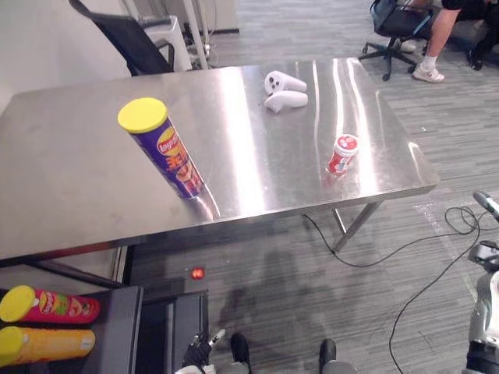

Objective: Put the gum and the chips on the shelf.

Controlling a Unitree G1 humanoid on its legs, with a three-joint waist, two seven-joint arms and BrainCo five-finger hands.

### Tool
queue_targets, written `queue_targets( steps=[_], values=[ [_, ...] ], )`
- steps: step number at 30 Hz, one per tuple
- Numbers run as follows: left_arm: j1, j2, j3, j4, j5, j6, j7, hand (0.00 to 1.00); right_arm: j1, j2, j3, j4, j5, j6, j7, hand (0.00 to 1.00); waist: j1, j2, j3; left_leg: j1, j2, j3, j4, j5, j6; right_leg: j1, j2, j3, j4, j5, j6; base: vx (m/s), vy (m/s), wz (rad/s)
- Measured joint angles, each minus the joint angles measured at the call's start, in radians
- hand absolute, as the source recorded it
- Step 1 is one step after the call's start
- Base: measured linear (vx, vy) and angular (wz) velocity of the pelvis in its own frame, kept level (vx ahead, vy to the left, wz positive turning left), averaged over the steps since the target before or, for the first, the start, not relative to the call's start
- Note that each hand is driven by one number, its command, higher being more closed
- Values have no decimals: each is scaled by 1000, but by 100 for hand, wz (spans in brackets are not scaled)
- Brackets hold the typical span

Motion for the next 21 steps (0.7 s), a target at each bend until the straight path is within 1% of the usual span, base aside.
queue_targets(
  steps=[3,6,11,15,16,21],
  values=[
    [-12,6,-19,-1,-7,0,11,0,-53,-21,28,62,26,0,-7,0,0,7,29,-10,-4,-18,0,1,2,1,-1,-3,-6,8,-8,61,8,7],
    [-19,6,-27,-2,-8,-1,16,0,-92,-32,32,123,27,1,-9,0,3,10,45,-11,-3,-26,0,1,2,2,-1,-3,-6,10,-12,39,-1,5],
    [-24,7,-57,-28,-15,-1,26,0,-154,-68,103,182,51,2,-21,0,5,24,82,-30,-3,-30,0,0,1,-21,-1,3,-6,33,-15,0,0,0],
    [-34,9,-68,-29,-15,-1,30,0,-179,-69,134,196,55,3,-34,0,16,24,91,-47,-8,-33,0,2,4,-40,-6,5,-2,36,-12,-8,6,0],
    [-39,9,-76,-28,-15,-1,32,0,-186,-70,155,196,55,3,-33,0,24,26,95,-48,-8,-34,0,3,5,-43,-6,5,1,36,-12,0,0,0],
    [-44,10,-90,-30,-15,-2,33,0,-223,-70,217,191,54,4,-26,0,25,32,101,-63,-9,-48,0,8,10,-50,-6,-1,2,38,-8,-12,5,6]
  ],
)
